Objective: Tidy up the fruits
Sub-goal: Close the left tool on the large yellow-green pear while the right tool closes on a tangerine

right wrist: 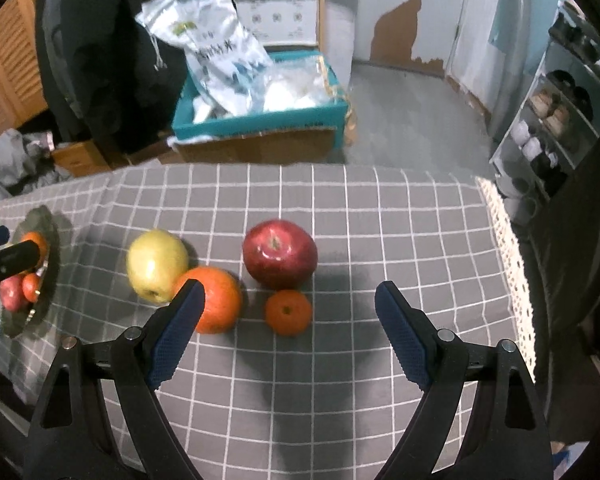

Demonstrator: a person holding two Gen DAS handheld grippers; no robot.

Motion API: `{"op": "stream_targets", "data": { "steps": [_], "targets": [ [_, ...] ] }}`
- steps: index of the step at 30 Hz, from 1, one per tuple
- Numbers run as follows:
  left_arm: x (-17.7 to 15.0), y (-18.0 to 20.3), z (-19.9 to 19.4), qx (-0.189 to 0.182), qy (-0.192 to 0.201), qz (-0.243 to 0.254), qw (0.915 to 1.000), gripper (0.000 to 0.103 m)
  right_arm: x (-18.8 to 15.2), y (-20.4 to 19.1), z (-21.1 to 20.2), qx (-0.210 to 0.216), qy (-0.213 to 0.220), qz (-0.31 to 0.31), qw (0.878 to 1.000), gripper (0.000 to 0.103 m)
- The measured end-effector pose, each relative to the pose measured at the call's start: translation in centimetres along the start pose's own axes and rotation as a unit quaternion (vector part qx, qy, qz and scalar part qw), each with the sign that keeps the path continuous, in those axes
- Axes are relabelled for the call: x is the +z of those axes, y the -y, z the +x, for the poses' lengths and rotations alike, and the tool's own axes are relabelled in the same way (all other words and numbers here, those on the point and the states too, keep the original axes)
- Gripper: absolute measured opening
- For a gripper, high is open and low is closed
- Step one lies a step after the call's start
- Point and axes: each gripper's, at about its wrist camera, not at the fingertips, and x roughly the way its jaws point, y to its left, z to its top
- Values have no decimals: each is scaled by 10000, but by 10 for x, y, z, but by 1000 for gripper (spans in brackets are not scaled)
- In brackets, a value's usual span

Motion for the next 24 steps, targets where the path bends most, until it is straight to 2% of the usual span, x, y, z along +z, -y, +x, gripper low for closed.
{"op": "stream_targets", "data": {
  "steps": [7, 13, 19, 24],
  "targets": [
    [-5, 2, 26, 6, -229, 1, 9997, 102, -9, 5, 53, -63, -576, -14, 9983, 86],
    [-8, -2, 47, -6, -474, -110, 9988, 102, -16, 9, 75, 29, -822, 120, 9965, 86],
    [-10, -1, 62, 21, -581, -94, 9983, 102, -20, 8, 89, 96, -992, 128, 9949, 81],
    [-9, 1, 70, -107, -682, -243, 9973, 102, -26, 8, 102, 194, -1194, 148, 9925, 71]
  ]
}}
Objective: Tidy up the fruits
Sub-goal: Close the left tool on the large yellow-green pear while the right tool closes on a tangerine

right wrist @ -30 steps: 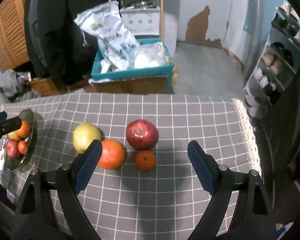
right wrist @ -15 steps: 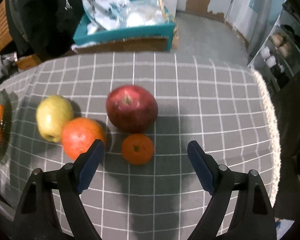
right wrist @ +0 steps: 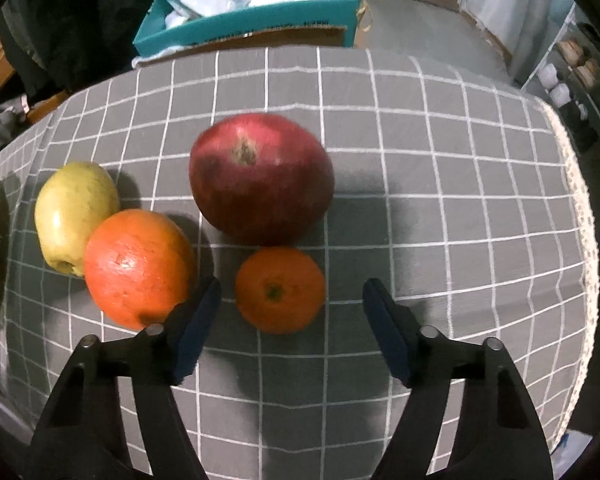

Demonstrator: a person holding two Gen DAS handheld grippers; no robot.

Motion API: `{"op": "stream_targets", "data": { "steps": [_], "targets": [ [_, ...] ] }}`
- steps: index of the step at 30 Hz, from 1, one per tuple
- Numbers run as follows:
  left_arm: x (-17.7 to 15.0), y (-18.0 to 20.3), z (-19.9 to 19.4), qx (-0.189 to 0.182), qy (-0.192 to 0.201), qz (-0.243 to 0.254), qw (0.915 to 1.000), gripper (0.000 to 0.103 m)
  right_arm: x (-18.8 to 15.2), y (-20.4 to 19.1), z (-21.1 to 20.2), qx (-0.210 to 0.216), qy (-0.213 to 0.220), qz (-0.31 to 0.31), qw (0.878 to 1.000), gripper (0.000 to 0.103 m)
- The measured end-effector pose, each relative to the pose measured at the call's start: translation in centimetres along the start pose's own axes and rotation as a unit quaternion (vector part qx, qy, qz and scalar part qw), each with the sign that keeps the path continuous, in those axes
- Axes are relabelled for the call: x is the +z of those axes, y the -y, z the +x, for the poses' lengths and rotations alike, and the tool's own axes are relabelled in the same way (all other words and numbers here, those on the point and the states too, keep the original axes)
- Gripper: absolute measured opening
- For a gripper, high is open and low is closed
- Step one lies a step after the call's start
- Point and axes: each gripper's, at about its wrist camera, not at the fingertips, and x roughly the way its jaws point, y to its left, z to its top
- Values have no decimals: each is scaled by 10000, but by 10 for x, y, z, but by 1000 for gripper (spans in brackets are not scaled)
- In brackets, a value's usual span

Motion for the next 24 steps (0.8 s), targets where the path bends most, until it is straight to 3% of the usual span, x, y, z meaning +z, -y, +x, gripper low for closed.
{"op": "stream_targets", "data": {
  "steps": [7, 17, 24],
  "targets": [
    [12, 16, 7, -171, -51, -19, 9998, 102, -1, 2, 6, 94, -52, -39, 9999, 45],
    [26, 41, 32, -351, -281, -71, 9990, 102, -3, 5, -11, -20, 124, -29, 9999, 44],
    [30, 38, 47, -423, -455, -300, 9976, 102, -1, 17, -30, -25, 370, 139, 9992, 44]
  ]
}}
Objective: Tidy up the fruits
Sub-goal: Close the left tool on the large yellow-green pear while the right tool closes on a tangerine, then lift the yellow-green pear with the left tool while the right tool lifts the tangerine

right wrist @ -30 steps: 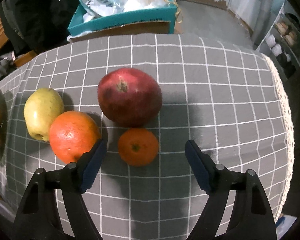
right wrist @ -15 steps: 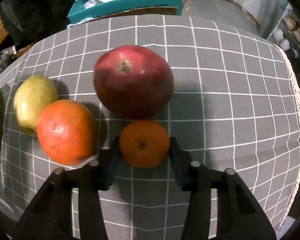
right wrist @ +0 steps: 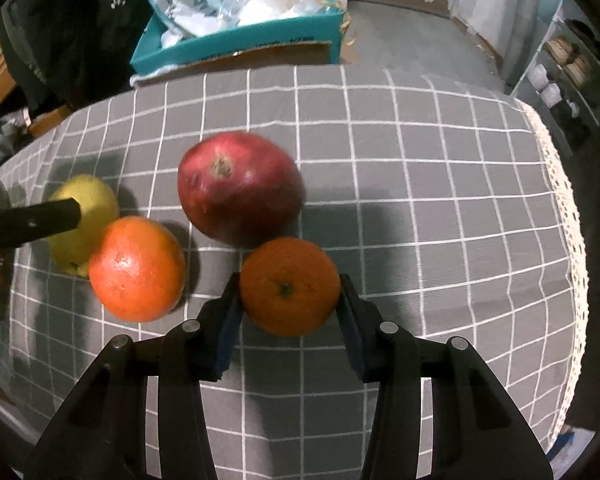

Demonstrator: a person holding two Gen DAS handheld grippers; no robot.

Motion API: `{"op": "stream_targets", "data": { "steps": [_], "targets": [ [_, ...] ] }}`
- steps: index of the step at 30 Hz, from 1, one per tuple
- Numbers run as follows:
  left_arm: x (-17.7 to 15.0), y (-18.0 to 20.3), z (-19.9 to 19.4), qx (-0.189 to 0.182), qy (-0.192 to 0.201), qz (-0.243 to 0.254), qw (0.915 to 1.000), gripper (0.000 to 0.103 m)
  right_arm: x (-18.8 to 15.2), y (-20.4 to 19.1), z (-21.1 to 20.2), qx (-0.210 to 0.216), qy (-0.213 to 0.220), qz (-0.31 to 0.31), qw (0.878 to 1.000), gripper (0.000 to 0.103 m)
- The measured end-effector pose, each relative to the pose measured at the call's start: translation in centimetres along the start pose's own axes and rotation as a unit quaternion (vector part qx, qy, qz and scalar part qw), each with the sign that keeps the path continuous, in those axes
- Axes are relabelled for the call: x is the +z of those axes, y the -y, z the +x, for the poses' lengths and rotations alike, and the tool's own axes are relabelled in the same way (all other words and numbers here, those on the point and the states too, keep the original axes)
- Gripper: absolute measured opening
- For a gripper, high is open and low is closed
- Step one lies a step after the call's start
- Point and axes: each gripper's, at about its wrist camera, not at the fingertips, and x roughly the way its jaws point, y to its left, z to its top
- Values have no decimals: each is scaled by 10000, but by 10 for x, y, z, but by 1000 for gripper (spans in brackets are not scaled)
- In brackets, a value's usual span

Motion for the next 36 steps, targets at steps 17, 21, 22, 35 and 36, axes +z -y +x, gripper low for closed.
{"op": "stream_targets", "data": {
  "steps": [17, 21, 22, 35, 36],
  "targets": [
    [0, 6, 16, -260, -152, 100, 9995, 73, 0, -9, -21, -34, 265, -81, 9996, 44],
    [-3, 11, 13, -113, -98, 242, 9996, 73, -1, -13, -24, -92, 318, -159, 9993, 44],
    [-4, 11, 11, -91, -89, 255, 9996, 73, -1, -14, -25, -103, 334, -179, 9992, 44],
    [-17, 18, -23, 268, 508, 869, 9946, 73, 3, -23, -42, -112, 578, -227, 9980, 44],
    [-18, 18, -26, 277, 538, 885, 9942, 73, 3, -24, -43, -106, 595, -234, 9979, 44]
  ]
}}
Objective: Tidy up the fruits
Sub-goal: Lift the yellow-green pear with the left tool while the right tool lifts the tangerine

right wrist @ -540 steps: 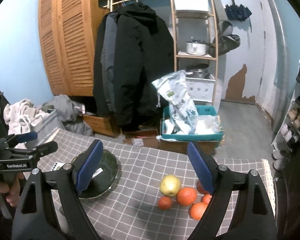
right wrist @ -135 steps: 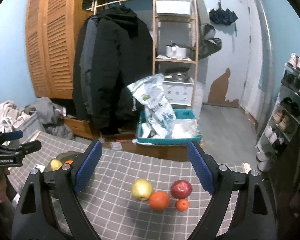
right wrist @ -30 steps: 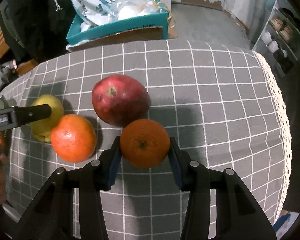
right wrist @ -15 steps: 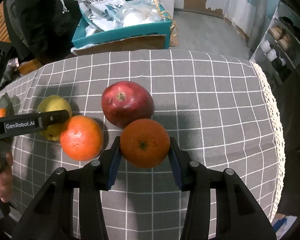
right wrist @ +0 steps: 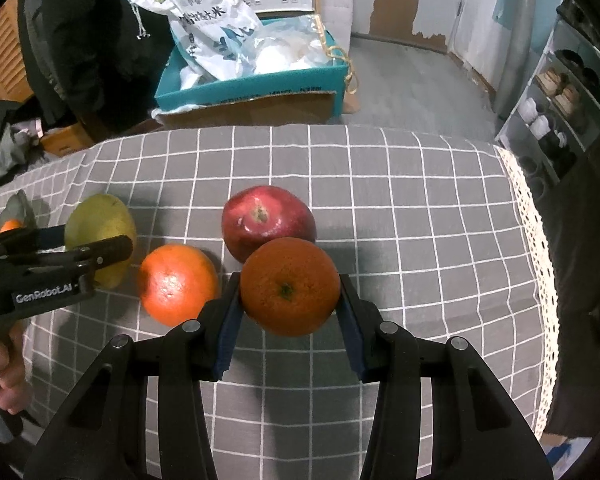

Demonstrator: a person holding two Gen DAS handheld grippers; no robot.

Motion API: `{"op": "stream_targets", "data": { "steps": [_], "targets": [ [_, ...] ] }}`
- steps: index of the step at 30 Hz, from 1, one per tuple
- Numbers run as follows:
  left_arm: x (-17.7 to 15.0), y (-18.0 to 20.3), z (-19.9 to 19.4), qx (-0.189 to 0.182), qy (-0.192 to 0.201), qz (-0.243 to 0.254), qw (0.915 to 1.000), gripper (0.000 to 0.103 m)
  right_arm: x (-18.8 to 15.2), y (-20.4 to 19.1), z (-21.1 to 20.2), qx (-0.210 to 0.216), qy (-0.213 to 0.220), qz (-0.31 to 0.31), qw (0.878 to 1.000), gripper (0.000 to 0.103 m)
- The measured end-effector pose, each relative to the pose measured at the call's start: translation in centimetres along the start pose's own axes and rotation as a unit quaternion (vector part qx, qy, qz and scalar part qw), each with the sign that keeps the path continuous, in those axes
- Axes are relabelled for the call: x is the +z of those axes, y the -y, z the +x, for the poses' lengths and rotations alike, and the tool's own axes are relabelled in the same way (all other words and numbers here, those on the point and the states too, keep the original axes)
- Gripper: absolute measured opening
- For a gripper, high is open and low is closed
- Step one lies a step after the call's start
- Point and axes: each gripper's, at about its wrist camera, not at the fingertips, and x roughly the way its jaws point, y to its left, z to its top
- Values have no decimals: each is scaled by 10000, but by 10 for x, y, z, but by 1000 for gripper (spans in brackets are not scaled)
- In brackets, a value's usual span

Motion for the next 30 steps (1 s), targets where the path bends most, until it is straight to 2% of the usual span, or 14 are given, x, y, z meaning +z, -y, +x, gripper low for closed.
{"op": "stream_targets", "data": {
  "steps": [9, 18, 30],
  "targets": [
    [-5, -6, -38, 125, 457, 129, 9988, 73, 5, -4, -20, 68, 238, 28, 9997, 44],
    [-13, -18, -73, 61, 700, 84, 9975, 73, 13, -13, -50, 176, 585, 22, 9981, 44],
    [-22, -31, -135, 24, 1263, 80, 9920, 73, 19, -33, -94, 293, 1078, -212, 9935, 44]
  ]
}}
